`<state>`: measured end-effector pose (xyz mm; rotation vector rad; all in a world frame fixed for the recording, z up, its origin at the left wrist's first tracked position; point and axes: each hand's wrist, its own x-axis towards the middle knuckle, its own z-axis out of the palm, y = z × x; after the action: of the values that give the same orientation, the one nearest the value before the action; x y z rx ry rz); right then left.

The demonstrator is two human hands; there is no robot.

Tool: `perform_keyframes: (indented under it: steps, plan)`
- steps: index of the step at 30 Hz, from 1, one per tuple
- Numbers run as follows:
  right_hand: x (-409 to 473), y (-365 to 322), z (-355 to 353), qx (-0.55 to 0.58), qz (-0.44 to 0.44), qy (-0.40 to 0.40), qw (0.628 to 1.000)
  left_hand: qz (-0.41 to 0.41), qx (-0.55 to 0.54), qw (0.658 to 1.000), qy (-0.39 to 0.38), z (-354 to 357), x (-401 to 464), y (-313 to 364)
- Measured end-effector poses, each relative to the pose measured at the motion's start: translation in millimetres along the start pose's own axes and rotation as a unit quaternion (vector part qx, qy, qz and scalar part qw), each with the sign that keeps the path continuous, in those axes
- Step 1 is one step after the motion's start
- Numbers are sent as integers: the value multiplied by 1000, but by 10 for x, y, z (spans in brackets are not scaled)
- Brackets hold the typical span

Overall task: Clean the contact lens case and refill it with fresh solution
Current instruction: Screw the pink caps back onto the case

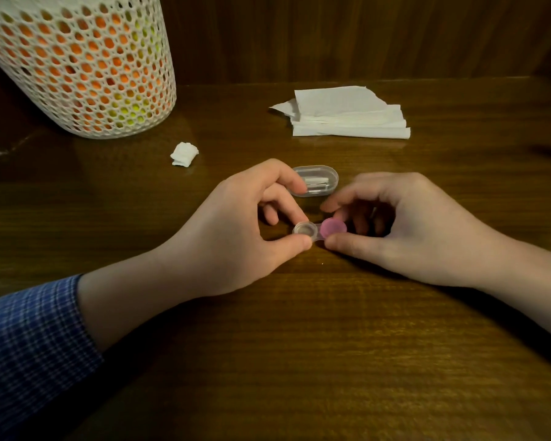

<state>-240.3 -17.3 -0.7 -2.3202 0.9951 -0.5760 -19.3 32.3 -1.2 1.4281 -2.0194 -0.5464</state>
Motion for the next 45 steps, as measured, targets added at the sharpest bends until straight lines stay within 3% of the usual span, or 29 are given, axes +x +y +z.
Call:
perform_keyframes:
  steps: [11,16,22,28,33,39,45]
  plan:
    - [27,-48,52,-56,2,22,998,0,7,1000,2,2,10,2]
    - [20,-46,-19,-32,-4,-25,999,-2,0,1000,0,2,16,-7]
    - [43,-34,15,-28,21,2,999,0,0,1000,1,0,14,-15]
    - [32,-38,-42,-20,-4,-36,999,-2,-1,1000,-1,-2,14,-7]
    - [50,-20,9,-26,12,-3,1000,-6,1,1000,-2,-4,14,-1]
    - [37,-35,-29,-23,-17,-37,999,-9,1,1000,-3,-4,14,1]
    - [49,-19,14,-35,1,-6,999,-13,-5,1000,-2,0,16,4]
